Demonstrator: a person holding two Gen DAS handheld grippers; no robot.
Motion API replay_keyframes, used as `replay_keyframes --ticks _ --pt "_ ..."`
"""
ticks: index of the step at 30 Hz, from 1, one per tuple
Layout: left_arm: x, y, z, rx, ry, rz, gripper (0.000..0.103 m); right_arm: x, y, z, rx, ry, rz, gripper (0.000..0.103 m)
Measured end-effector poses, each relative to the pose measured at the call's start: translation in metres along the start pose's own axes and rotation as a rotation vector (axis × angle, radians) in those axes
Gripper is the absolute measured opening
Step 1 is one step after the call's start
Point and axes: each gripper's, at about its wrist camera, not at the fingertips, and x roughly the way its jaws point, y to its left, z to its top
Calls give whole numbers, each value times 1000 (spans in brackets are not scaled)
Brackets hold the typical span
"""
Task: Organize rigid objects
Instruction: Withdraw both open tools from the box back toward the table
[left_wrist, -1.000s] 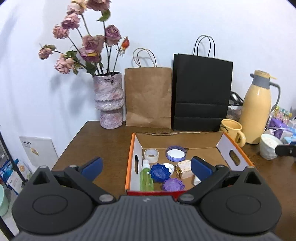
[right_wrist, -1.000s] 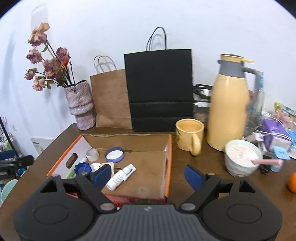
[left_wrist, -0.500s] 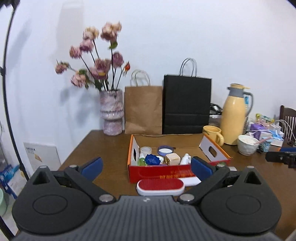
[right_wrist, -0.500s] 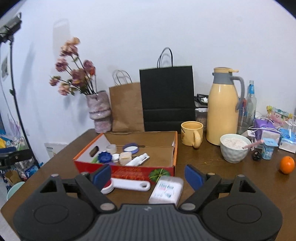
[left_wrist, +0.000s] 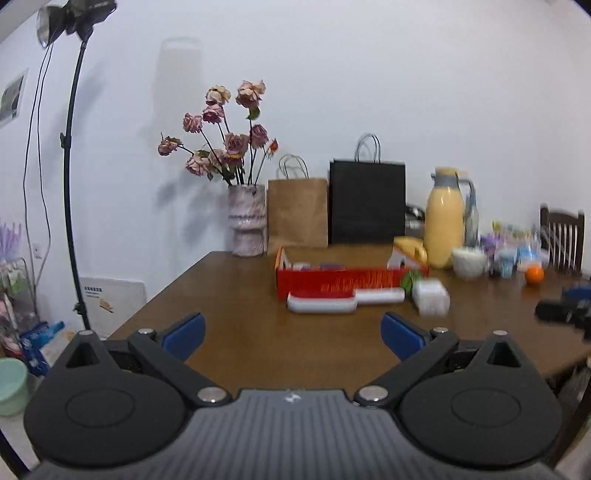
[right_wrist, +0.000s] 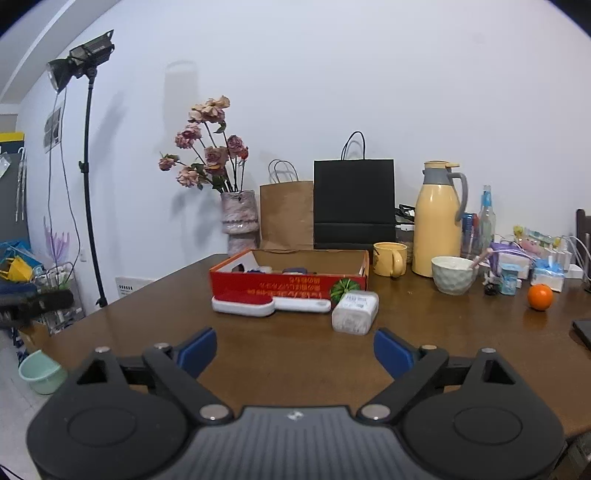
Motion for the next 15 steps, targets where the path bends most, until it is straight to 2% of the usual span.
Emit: replay_keyframes --ticks 2,4,7,15 --pt "-6 -1 -10 36 39 -46 103 -19 7 -11 11 -6 -2 94" --pt "-11 -2 -16 35 64 -50 103 -35 11 -20 36 0 2 94" --pt "-15 -3 -18 30 65 -77 103 -45 16 -26 23 7 15 96" --pt "6 1 -13 44 46 -11 103 -15 20 -33 2 67 -12 96"
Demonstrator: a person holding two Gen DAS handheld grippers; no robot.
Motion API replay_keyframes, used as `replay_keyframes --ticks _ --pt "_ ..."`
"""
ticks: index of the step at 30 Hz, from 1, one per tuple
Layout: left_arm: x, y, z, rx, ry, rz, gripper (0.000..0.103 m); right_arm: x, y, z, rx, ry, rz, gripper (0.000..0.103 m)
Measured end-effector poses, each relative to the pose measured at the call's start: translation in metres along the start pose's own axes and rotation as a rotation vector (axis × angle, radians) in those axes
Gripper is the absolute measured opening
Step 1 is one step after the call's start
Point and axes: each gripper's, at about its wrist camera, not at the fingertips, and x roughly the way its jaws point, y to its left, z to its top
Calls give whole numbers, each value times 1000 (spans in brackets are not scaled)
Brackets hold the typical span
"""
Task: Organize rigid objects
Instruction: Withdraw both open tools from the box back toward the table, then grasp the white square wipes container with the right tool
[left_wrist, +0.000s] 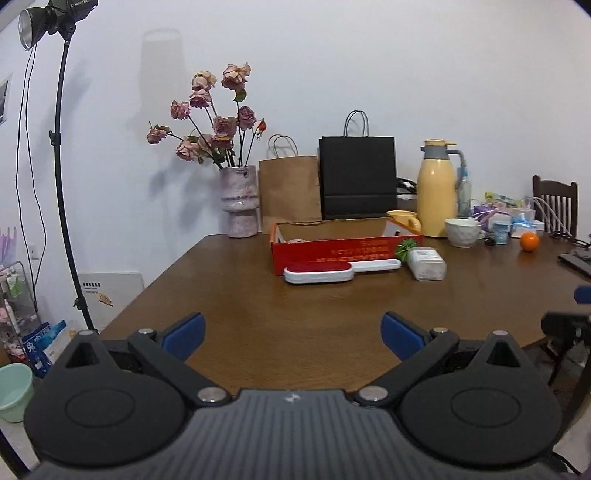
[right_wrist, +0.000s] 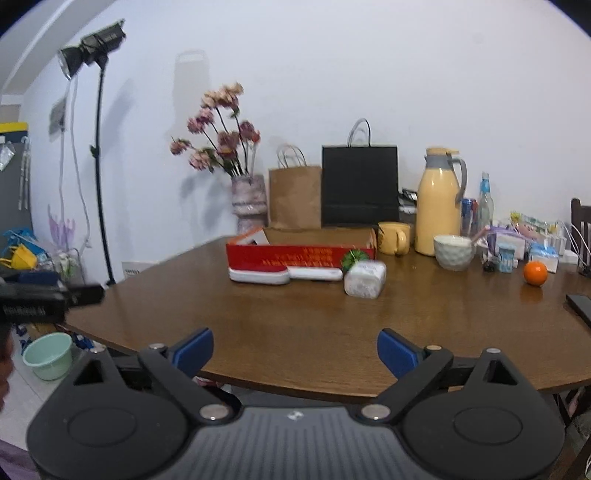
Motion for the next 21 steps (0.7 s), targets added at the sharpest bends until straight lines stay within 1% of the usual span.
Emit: replay_keyframes --ticks 4,9,13,16,18,21 --pt "27 -3 10 -1 -3 -5 103 28 -10 0 13 19 -20 96" --pt "83 -17 24 -50 38 -78 103 81 -28 16 5 69 -63 96" --pt "140 -33 33 -33 89 -124 103 135 -44 38 -28 92 -89 96" --pt "180 -44 39 -18 133 -150 103 177 -61 55 -10 115 -88 94" --pt "206 -48 44 -26 164 -181 103 206 -71 64 2 137 -86 93" --pt "244 -53 51 -43 197 -208 103 252 -83 77 16 164 -86 92"
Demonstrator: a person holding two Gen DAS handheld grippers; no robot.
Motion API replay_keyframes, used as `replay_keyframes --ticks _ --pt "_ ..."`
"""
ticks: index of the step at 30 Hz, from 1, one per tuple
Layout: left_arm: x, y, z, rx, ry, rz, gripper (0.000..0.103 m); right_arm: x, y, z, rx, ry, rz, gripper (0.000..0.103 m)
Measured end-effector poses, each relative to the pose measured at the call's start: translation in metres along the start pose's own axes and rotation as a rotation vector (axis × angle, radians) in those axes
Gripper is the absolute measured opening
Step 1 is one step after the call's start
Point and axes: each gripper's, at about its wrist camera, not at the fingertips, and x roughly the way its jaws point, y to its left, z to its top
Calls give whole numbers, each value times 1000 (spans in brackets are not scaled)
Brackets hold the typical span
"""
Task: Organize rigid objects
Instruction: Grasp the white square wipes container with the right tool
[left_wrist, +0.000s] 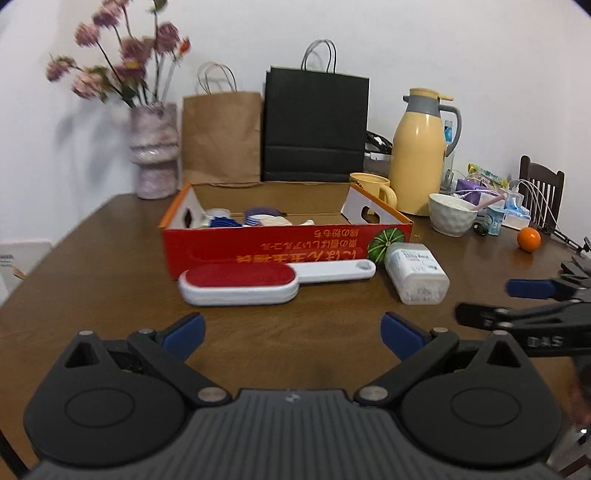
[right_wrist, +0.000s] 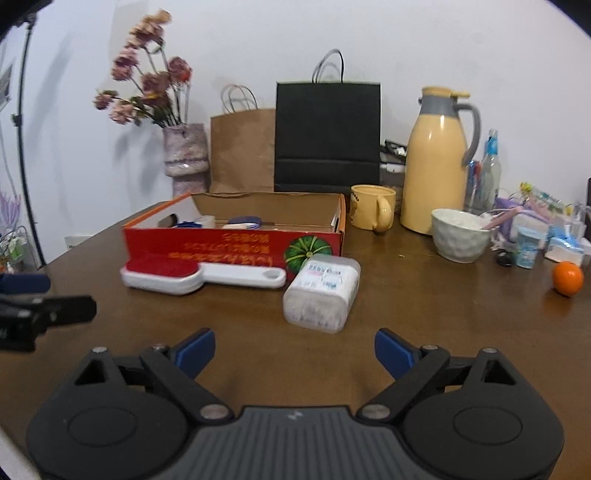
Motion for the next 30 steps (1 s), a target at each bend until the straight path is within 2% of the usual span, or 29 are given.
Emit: replay_keyframes --ticks 3,8,9,15,18,21,23,24,25,26,27,28,29,30 --pt "30 0 8 3 23 6 103 38 -5 13 7 25 -19 90" --pt "71 0 18 -5 69 -20 103 88 -10 24 7 81 -36 78" --pt "76 0 19 -7 78 -22 103 94 -11 23 7 92 -35 69" --pt "88 -5 18 -8 94 -64 103 93 -11 12 22 55 15 68" --pt "83 -7 19 0 84 -72 103 76 4 4 -47 71 126 68" --pt "71 -9 16 -1 70 -107 103 45 29 -11 -200 89 299 68" --pt "67 -12 11 -5 75 -143 102 30 40 -20 -244 88 379 68" --pt "67 -13 9 -6 86 -165 100 24 44 -24 -261 85 413 68" --pt "68 -16 6 -9 101 -184 92 19 49 -27 -278 80 438 68" --pt "70 -19 4 -11 117 -194 78 16 54 -30 -303 78 454 68" --pt "73 -21 2 -9 133 -194 71 14 58 -32 -325 81 457 67" --pt "75 -23 1 -8 148 -191 66 15 61 -34 -342 89 449 66" --pt "76 -24 -1 -17 151 -188 66 16 62 -35 -344 94 442 67" --pt "76 -23 -2 -30 150 -187 64 17 60 -34 -332 97 436 70"
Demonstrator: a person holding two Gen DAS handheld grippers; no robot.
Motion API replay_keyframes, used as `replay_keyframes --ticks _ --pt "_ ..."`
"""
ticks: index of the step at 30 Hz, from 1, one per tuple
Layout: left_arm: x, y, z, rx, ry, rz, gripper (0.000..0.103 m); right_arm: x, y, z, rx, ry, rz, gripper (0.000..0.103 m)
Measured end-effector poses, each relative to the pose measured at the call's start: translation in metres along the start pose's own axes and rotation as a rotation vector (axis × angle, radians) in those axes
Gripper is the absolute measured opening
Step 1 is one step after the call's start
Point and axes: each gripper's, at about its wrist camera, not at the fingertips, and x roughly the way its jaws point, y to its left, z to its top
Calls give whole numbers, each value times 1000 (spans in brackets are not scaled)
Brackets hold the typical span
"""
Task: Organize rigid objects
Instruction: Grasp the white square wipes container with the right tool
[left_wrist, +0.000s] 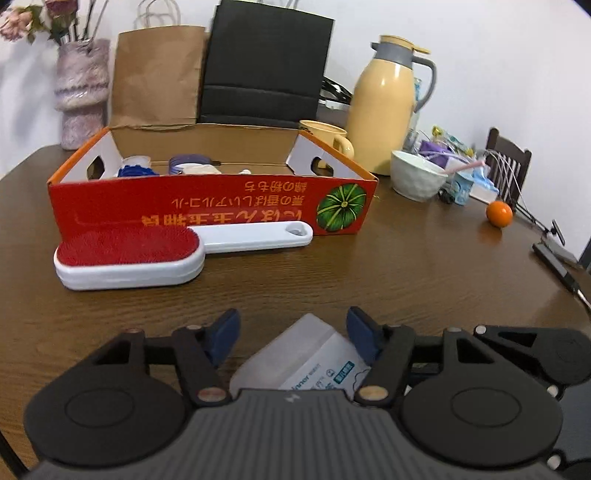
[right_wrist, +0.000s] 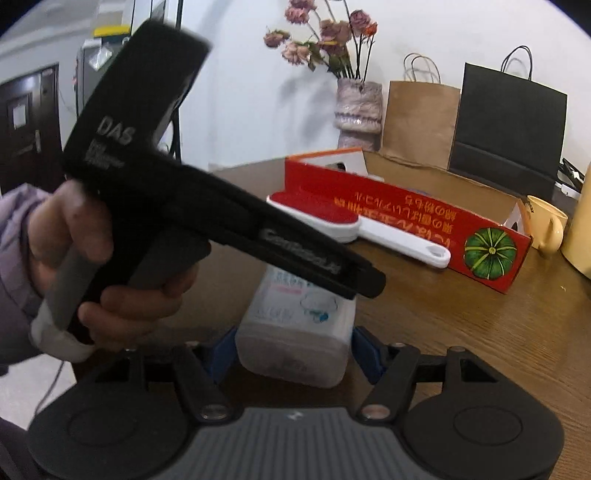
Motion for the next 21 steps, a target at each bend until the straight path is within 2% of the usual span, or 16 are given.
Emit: replay_keyframes --ticks 1,3,8,9,10,12,17,19,20,21 --pt "-1 1 0 -6 -3 1 59 0 -4 -1 26 0 -6 75" --pt "-5 5 -2 -32 -17 32 57 -3 -13 -3 78 4 -20 78" --pt "-25 17 -4 -127 -71 90 57 -8 -38 -11 240 -5 -99 78" --pt "-28 19 -4 -138 -72 101 59 -10 -43 -12 261 -13 -129 77" --pt "-29 21 -4 -151 -69 108 69 -11 -44 -13 266 -19 -151 74" --pt "-29 25 -7 -178 -58 125 81 -14 -48 -14 281 -23 -155 73" --pt "-43 27 -9 -203 -60 152 84 -22 -52 -5 317 -69 -143 71" --pt "-48 29 -11 -236 -41 141 81 -25 -57 -1 373 -100 -119 58" --pt "-49 30 -14 -245 -28 119 72 -24 -60 1 402 -103 -100 54" --pt "-49 28 -16 -247 -17 91 68 -19 -64 3 433 -97 -72 46"
